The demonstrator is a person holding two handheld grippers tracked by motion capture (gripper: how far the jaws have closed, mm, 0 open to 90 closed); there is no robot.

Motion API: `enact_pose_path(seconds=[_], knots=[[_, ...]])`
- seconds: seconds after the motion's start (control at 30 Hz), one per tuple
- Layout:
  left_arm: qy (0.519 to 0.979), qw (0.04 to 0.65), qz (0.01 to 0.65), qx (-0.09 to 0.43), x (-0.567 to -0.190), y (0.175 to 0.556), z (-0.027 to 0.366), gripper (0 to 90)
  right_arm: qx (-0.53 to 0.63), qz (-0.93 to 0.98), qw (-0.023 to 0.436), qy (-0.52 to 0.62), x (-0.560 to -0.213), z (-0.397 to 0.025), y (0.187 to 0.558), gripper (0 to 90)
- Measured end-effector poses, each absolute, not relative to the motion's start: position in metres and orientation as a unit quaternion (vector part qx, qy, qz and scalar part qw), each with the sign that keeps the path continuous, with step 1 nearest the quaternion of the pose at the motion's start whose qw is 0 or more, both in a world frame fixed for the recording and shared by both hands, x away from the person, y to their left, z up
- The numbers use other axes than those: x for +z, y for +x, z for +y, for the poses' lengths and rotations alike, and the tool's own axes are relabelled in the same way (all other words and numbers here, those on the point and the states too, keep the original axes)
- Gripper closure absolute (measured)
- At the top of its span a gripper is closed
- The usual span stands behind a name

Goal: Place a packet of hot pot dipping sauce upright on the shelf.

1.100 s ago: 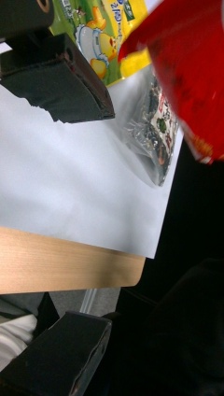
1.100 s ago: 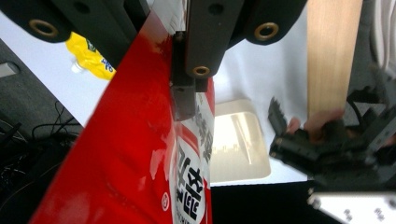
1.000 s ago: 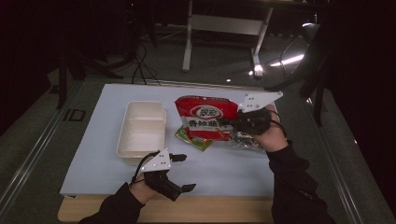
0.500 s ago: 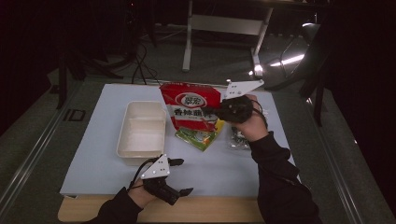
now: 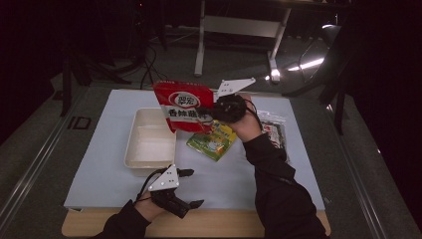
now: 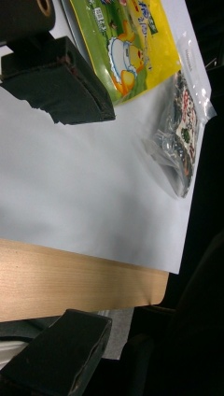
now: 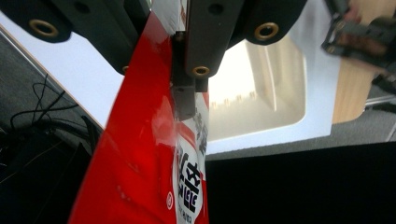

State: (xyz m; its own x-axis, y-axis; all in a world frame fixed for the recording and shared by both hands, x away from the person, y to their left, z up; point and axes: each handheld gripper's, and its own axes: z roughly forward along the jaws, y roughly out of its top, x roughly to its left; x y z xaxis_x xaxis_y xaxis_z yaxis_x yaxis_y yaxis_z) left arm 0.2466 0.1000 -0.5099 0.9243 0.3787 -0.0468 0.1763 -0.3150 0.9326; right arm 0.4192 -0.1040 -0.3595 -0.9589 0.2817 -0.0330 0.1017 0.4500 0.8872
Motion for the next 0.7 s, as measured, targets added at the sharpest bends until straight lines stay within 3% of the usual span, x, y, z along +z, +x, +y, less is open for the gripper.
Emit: enact_pose_path(seconds=[0.7], knots=[[0.804, 0.561, 0.174, 0.09, -0.512, 0.245, 0.104, 4.2, 0.515, 0.847, 0.071, 0.112, -0.372, -0.056, 0.454, 90.0]])
